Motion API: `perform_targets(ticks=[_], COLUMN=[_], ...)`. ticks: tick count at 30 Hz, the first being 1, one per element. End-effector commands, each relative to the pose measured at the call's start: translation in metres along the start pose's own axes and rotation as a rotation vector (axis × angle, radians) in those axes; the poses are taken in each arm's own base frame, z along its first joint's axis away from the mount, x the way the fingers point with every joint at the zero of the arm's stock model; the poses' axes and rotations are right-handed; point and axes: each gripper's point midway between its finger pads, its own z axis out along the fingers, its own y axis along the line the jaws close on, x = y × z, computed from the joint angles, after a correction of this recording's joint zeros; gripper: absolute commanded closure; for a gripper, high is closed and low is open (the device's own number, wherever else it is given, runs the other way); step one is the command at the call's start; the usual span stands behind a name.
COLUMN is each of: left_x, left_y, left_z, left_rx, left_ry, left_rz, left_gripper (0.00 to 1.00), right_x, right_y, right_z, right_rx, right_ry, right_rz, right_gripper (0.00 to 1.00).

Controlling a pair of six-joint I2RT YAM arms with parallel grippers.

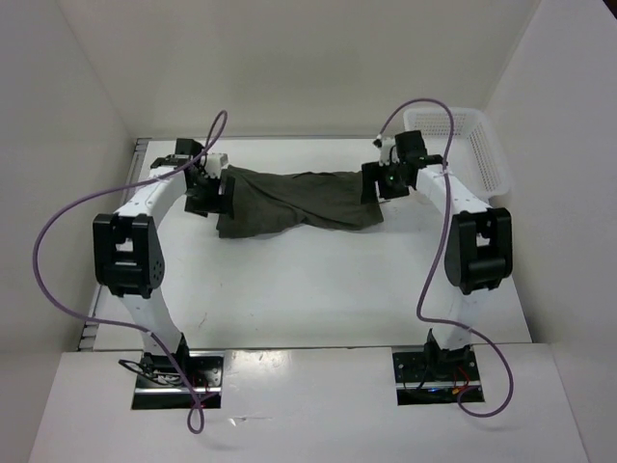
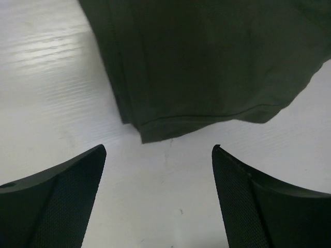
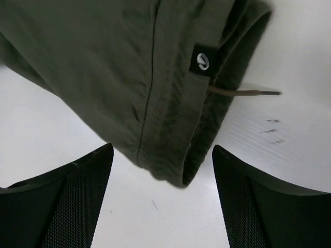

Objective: Fold and stack the shorts
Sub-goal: Fold the shorts

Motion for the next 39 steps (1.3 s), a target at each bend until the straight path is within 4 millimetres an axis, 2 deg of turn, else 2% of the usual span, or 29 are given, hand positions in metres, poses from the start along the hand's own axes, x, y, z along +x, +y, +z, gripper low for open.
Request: perform_targets(ticks=[1,2,4,8,10,11,12,13,14,15,16,17,18,19,21,22,23,24,25,27,28,29,30,31,32,35,36,38,39], left_x=[-0.002,-0.009,-0.017,0.003,0.008,0.008,0.01,0.008,0.01,0.01,0.014,0.017,0.026,0.024,0.043,0.052,0.062,0.072,0.095,0.114,0.122,0.136,0.135,0.138,0.143,0.13,0.109,0.082,0.068], left_y=[-0.013,-0.016,-0.014,-0.009,-0.004,-0.003,-0.004,-0.006,-0.009,-0.009,-0.011,-0.012,-0.006,-0.002,0.015,0.023,0.029,0.039,0.039,0.037,0.031,0.024,0.019,0.015,0.011,0.012,0.015,0.017,0.017], left_z=[0.024,0.024,0.034,0.062,0.073,0.077,0.08,0.081,0.084,0.082,0.081,0.08,0.074,0.062,0.037,0.028,0.019,0.0,-0.003,-0.022,-0.025,-0.027,-0.03,-0.031,-0.034,-0.048,-0.056,-0.063,-0.065], left_rx=[0.154,0.195,0.205,0.187,0.165,0.165,0.178,0.19,0.21,0.211,0.222,0.223,0.208,0.192,0.128,0.1,0.073,0.008,-0.013,-0.057,-0.06,-0.05,-0.047,-0.042,-0.03,-0.005,0.012,0.026,0.033], left_ry=[0.012,-0.015,-0.036,0.032,0.029,0.029,0.036,0.035,0.043,0.046,0.064,0.076,0.094,0.07,0.087,0.096,0.108,0.116,0.164,0.193,0.211,0.251,0.239,0.254,0.266,0.233,0.169,0.086,0.039], left_rz=[-0.031,-0.032,-0.025,-0.039,-0.036,-0.036,-0.039,-0.04,-0.044,-0.045,-0.052,-0.056,-0.076,-0.077,-0.123,-0.142,-0.16,-0.177,-0.187,-0.188,-0.173,-0.167,-0.151,-0.142,-0.147,-0.178,-0.19,-0.178,-0.165], left_gripper=[0.09,0.05,0.04,0.04,0.07,0.12,0.35,0.48,0.59,0.68,0.89,0.98,1.0,1.0,1.0,1.0,1.0,1.0,1.0,1.0,1.0,0.98,0.9,0.69,0.6,0.38,0.34,0.27,0.23], right_x=[0.032,0.032,0.037,0.043,0.051,0.047,0.049,0.049,0.048,0.049,0.049,0.044,0.05,0.056,0.066,0.072,0.093,0.1,0.121,0.137,0.153,0.152,0.153,0.153,0.143,0.099,0.079,0.063,0.057], right_y=[0.006,0.006,0.003,-0.005,-0.007,-0.008,-0.008,-0.01,-0.015,-0.016,-0.016,-0.018,-0.019,-0.016,-0.009,0.001,0.005,0.016,0.028,0.049,0.055,0.061,0.064,0.064,0.062,0.046,0.039,0.037,0.039], right_z=[0.025,0.029,0.042,0.059,0.068,0.071,0.076,0.076,0.079,0.079,0.079,0.074,0.07,0.059,0.043,0.023,0.013,0.003,-0.016,-0.031,-0.035,-0.042,-0.042,-0.042,-0.045,-0.055,-0.059,-0.052,-0.048], right_rx=[-0.121,-0.133,-0.135,-0.114,-0.114,-0.113,-0.112,-0.103,-0.078,-0.069,-0.069,-0.055,-0.048,-0.051,-0.086,-0.113,-0.146,-0.212,-0.255,-0.345,-0.365,-0.367,-0.37,-0.368,-0.348,-0.306,-0.306,-0.292,-0.292], right_ry=[0.097,0.1,0.12,0.14,0.16,0.15,0.16,0.161,0.164,0.165,0.165,0.152,0.169,0.186,0.21,0.226,0.27,0.278,0.323,0.347,0.38,0.364,0.359,0.361,0.334,0.222,0.17,0.124,0.108], right_rz=[-0.108,-0.118,-0.11,-0.08,-0.049,-0.052,-0.034,-0.035,-0.028,-0.028,-0.028,-0.046,-0.063,-0.077,-0.119,-0.131,-0.121,-0.143,-0.132,-0.12,-0.109,-0.127,-0.139,-0.127,-0.146,-0.159,-0.149,-0.126,-0.124], right_gripper=[0.18,0.18,0.17,0.17,0.2,0.31,0.4,0.5,0.71,0.81,0.9,0.97,1.0,1.0,1.0,1.0,1.0,1.0,1.0,1.0,0.87,0.62,0.44,0.31,0.26,0.23,0.23,0.23,0.27])
